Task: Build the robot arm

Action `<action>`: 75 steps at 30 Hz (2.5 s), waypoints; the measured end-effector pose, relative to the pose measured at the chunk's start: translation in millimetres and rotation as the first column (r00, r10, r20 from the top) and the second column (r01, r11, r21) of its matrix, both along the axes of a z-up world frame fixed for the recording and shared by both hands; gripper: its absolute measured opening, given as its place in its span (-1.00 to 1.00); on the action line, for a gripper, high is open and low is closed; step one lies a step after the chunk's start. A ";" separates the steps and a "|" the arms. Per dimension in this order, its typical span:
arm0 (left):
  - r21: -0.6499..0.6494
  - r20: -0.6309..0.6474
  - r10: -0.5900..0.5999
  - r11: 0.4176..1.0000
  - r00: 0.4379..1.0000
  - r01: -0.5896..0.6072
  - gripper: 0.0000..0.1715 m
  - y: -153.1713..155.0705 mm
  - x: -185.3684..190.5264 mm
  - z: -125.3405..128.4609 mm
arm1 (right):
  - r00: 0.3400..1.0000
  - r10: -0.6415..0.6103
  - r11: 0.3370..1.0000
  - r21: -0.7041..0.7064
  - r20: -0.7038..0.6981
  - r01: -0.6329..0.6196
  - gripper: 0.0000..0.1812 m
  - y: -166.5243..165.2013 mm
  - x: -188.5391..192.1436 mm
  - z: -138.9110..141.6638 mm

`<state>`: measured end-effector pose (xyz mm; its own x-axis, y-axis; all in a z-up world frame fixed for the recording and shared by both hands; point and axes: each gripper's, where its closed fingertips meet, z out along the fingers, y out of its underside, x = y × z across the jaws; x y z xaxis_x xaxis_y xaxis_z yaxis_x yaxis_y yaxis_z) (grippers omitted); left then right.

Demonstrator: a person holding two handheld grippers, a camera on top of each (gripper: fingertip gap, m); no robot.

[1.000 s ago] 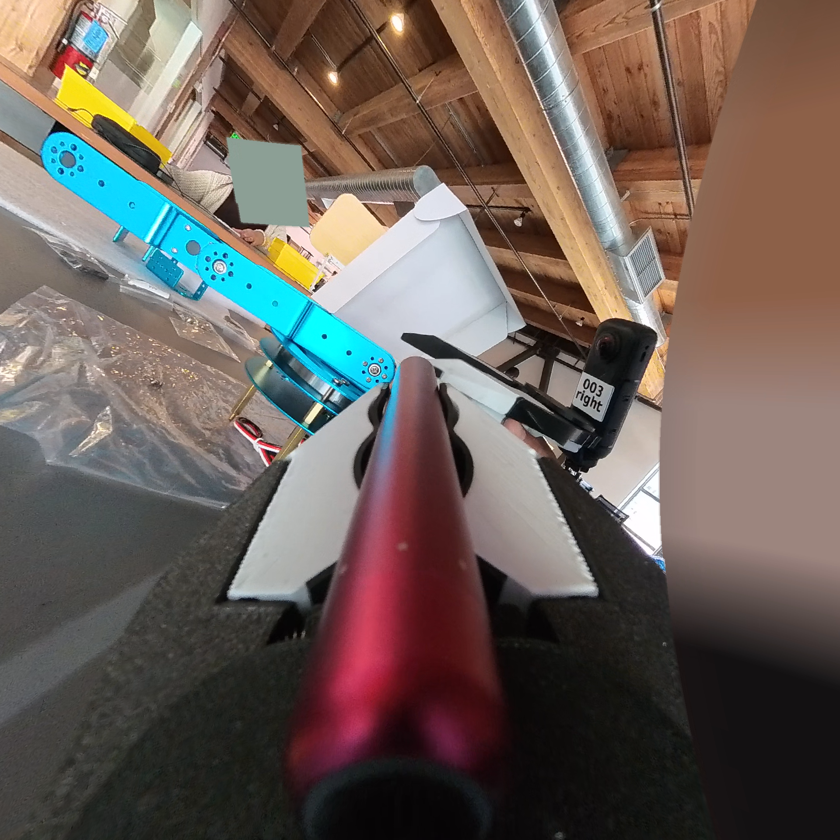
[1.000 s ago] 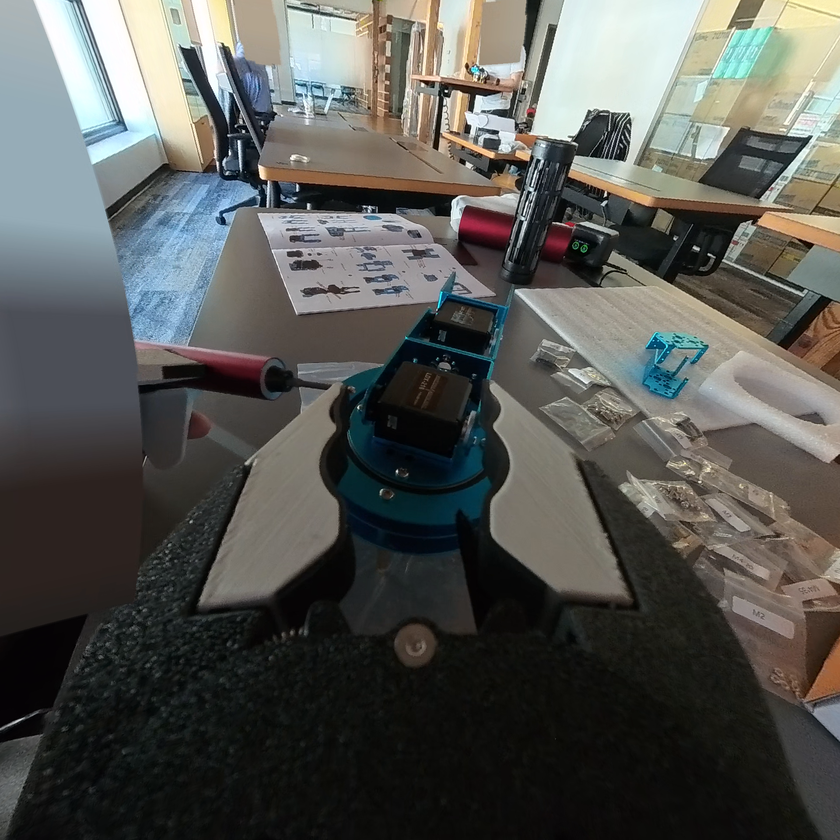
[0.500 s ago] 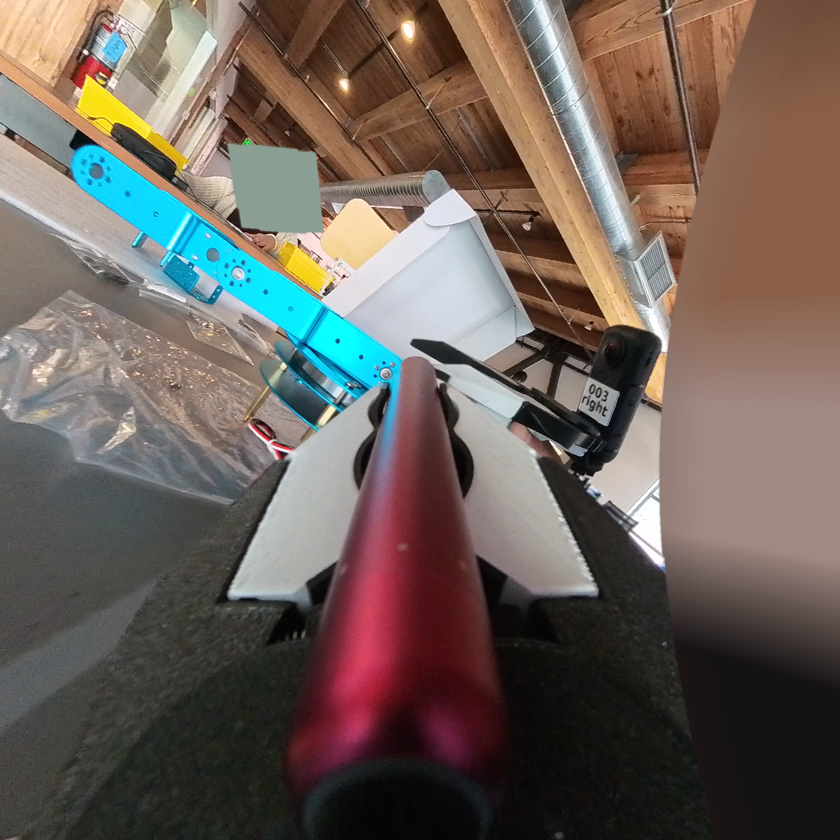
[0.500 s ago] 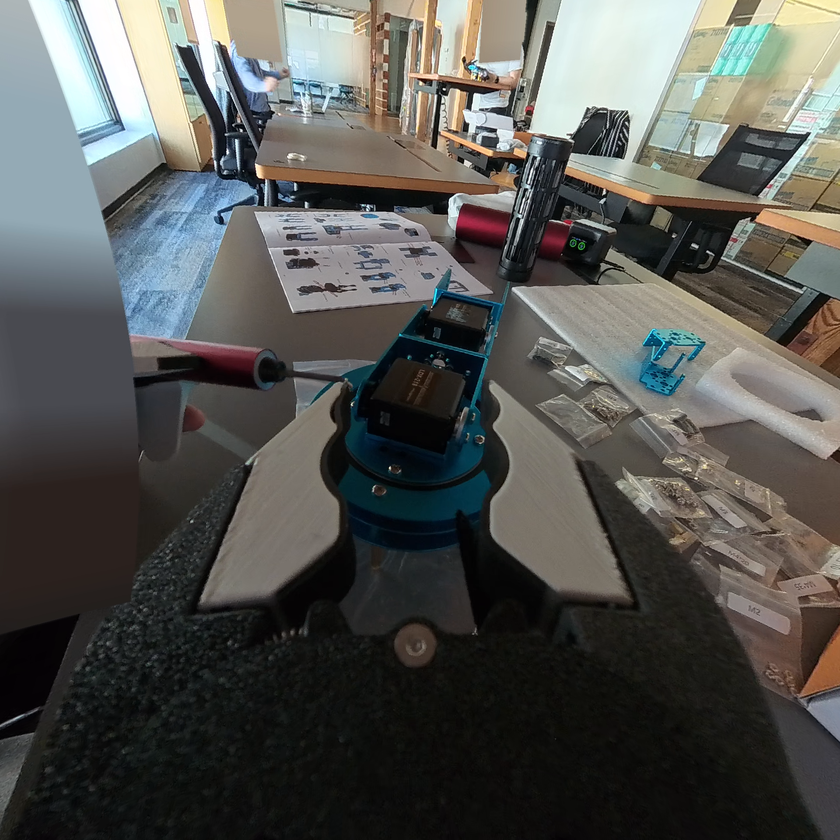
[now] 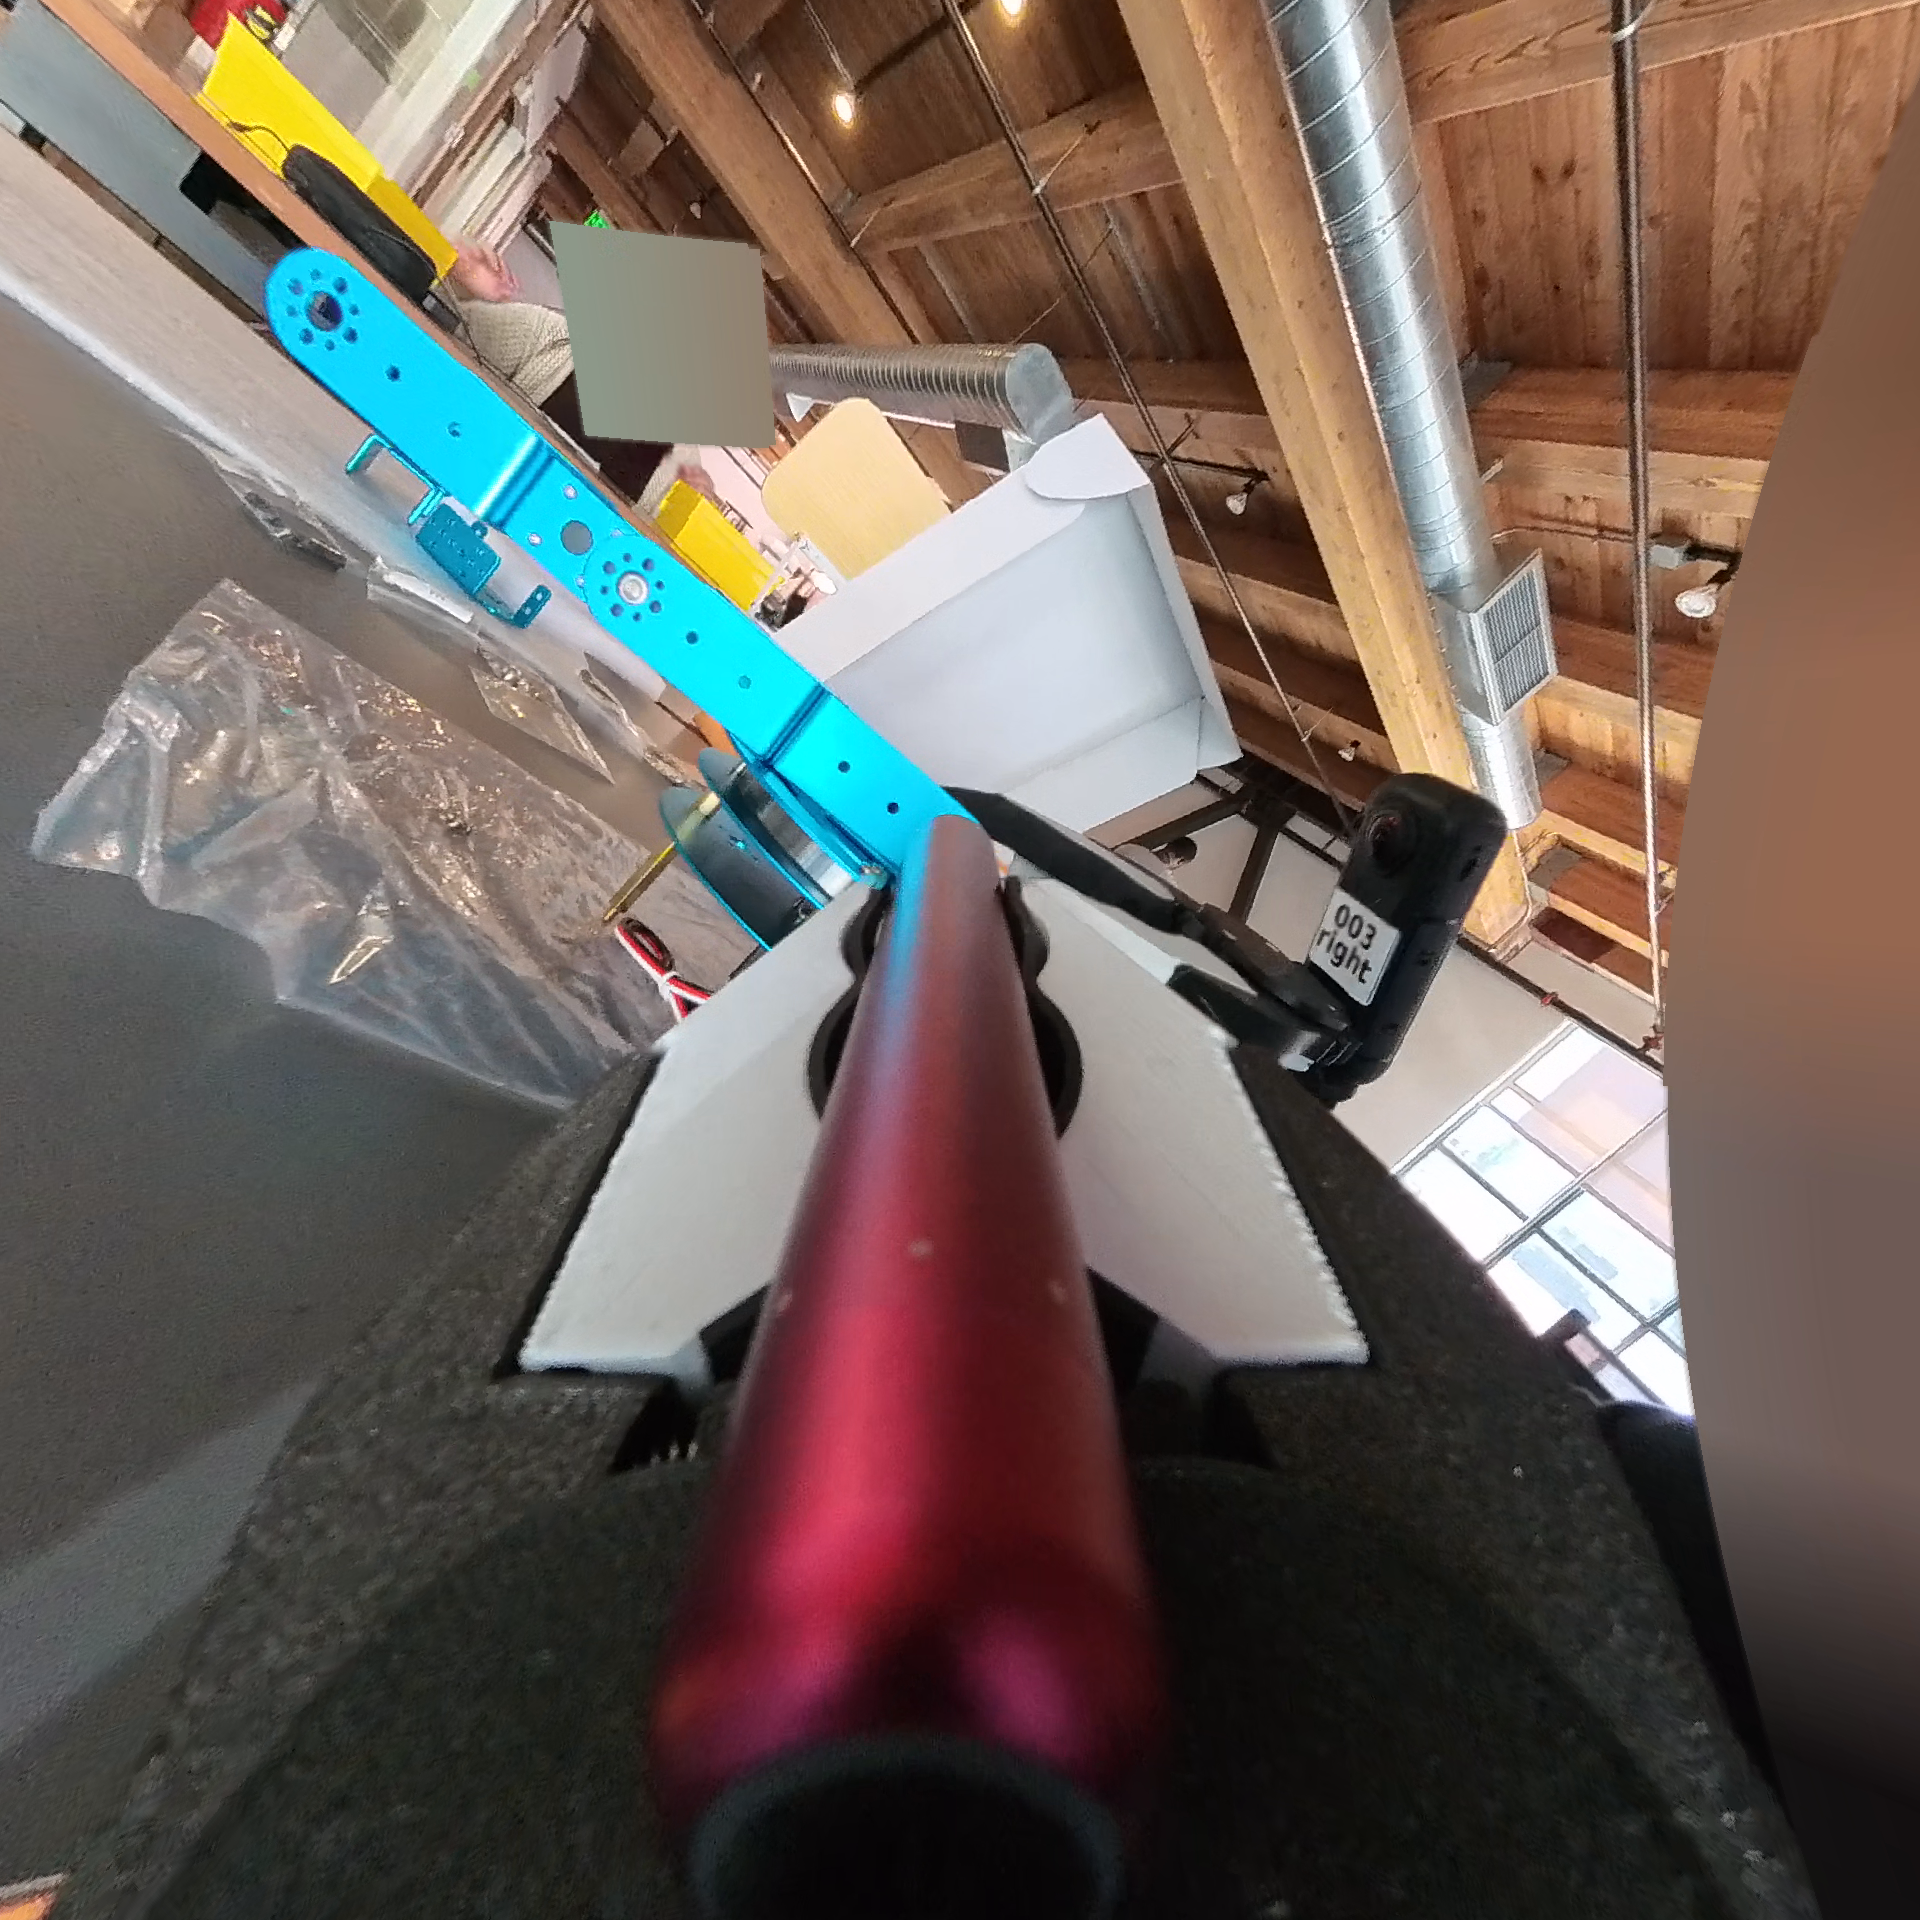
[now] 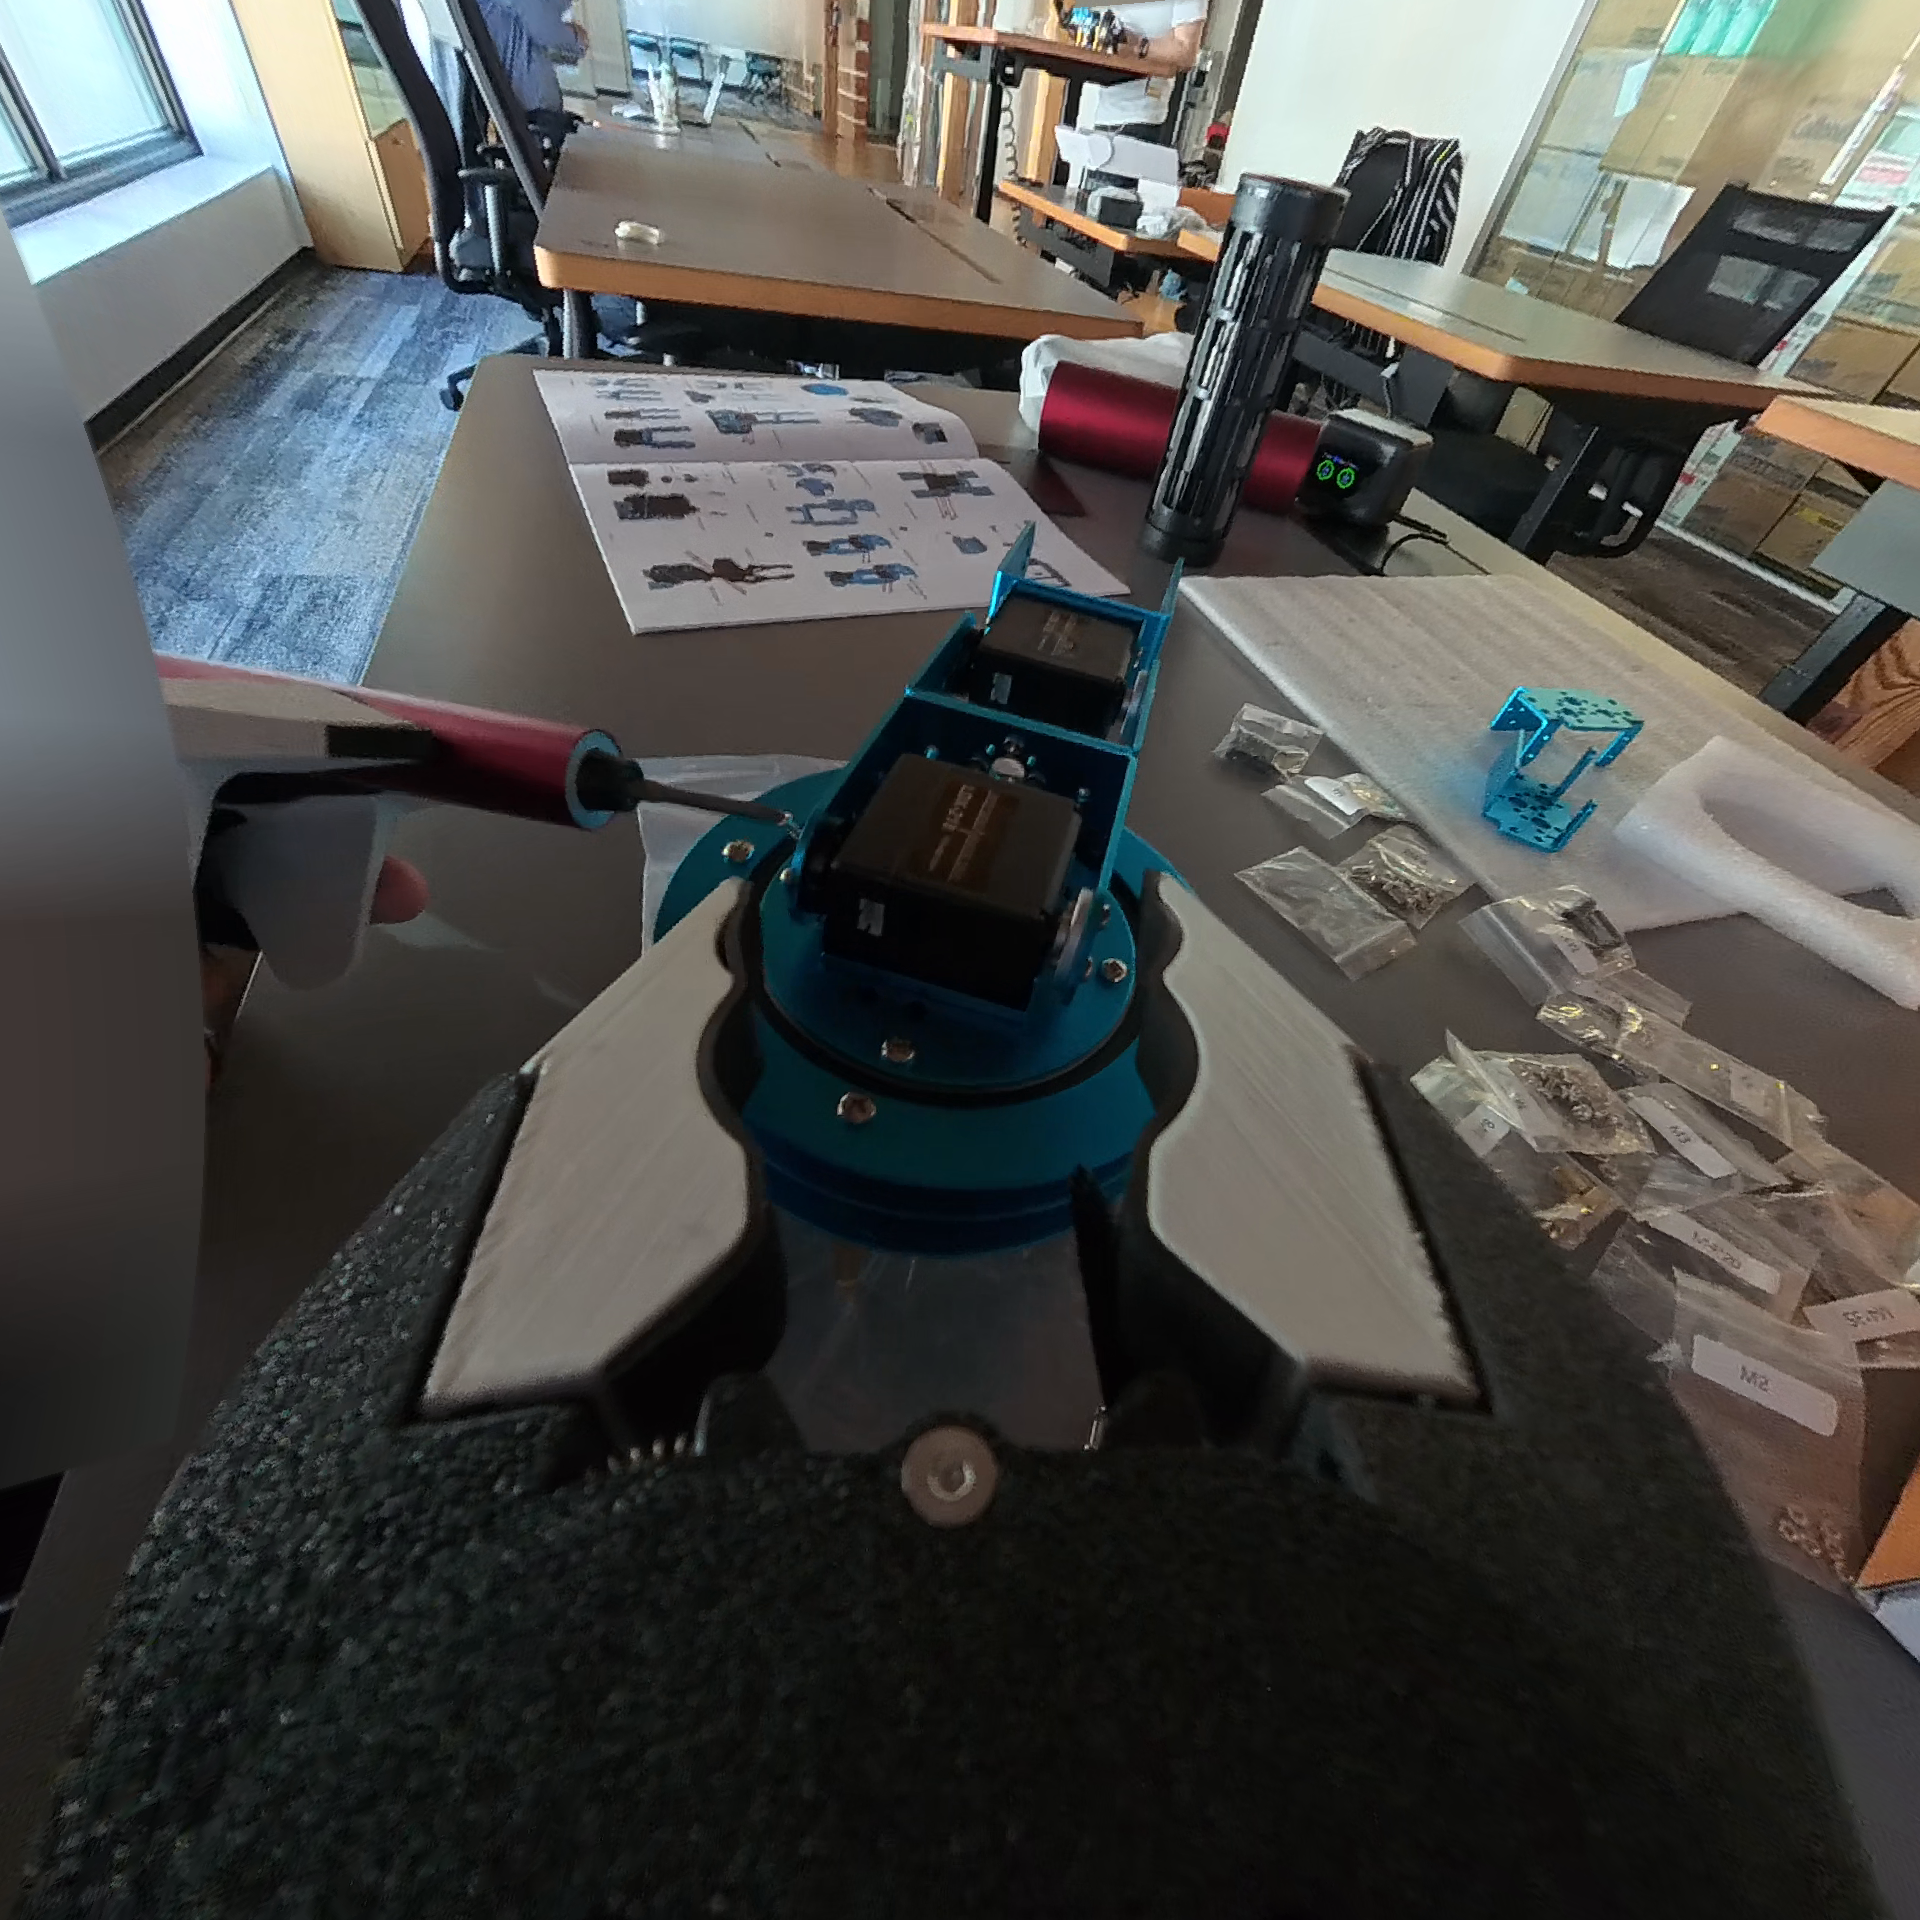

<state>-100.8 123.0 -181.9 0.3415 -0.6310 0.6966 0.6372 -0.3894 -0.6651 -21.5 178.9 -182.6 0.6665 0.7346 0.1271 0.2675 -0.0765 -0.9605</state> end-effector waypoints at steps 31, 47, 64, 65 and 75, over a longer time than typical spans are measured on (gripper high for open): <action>-0.002 0.068 -0.059 0.998 0.996 0.060 -0.76 -5.2 5.7 6.4 | 0.996 -0.067 0.991 0.121 0.062 0.059 -0.26 0.5 -3.8 8.1; 0.004 0.082 -0.098 0.995 0.992 0.098 -0.75 -12.7 11.2 10.4 | 0.997 -0.067 0.991 0.119 0.046 0.061 -0.33 0.4 -2.9 10.1; -0.009 0.139 -0.136 0.990 0.981 0.138 -0.74 -14.0 9.3 12.7 | 0.997 -0.050 0.960 0.279 0.066 0.030 -0.26 -6.4 -10.9 19.2; -0.010 0.143 -0.137 0.990 0.980 0.140 -0.76 -14.1 9.1 12.8 | 0.994 -0.068 0.949 0.314 0.084 0.038 -0.26 -6.1 -10.1 20.5; -0.022 0.181 -0.168 0.984 0.969 0.175 -0.75 -15.8 9.1 14.7 | 0.940 -0.240 0.773 0.634 0.242 0.035 -0.36 -12.7 -10.8 33.0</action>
